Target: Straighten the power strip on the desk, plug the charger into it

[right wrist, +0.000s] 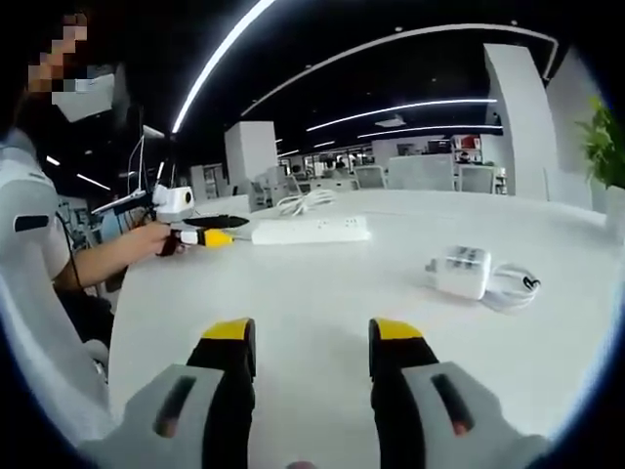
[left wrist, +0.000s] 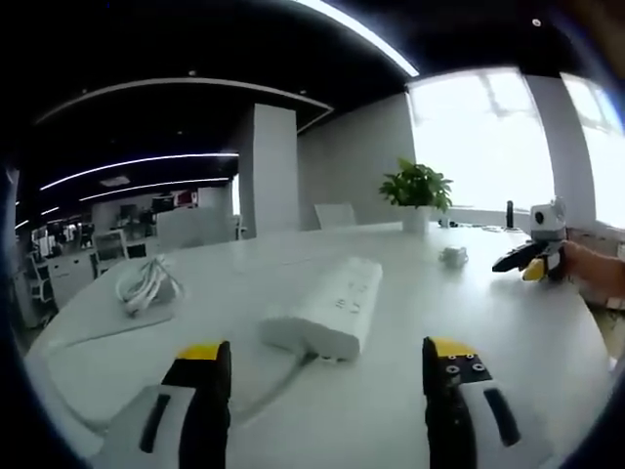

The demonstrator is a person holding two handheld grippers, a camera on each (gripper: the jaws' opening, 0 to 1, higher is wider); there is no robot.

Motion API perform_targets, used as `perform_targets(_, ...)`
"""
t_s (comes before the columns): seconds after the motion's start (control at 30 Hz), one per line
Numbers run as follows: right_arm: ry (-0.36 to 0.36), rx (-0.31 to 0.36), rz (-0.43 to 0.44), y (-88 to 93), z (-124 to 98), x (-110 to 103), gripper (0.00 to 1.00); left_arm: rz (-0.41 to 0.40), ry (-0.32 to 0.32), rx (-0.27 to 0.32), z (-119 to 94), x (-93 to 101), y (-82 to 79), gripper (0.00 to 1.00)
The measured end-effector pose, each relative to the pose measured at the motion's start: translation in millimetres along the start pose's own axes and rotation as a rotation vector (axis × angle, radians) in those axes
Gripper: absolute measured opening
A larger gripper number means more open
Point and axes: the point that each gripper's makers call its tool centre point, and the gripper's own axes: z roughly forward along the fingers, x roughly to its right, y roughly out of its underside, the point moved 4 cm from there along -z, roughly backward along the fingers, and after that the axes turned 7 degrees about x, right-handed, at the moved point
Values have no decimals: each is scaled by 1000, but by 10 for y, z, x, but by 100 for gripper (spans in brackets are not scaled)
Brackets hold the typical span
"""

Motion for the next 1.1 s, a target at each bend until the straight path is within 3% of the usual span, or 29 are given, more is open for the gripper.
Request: perform_targets(1.1,-7,-10,-17,5,65,38,46,2,57,-4,221,-56,-9,82)
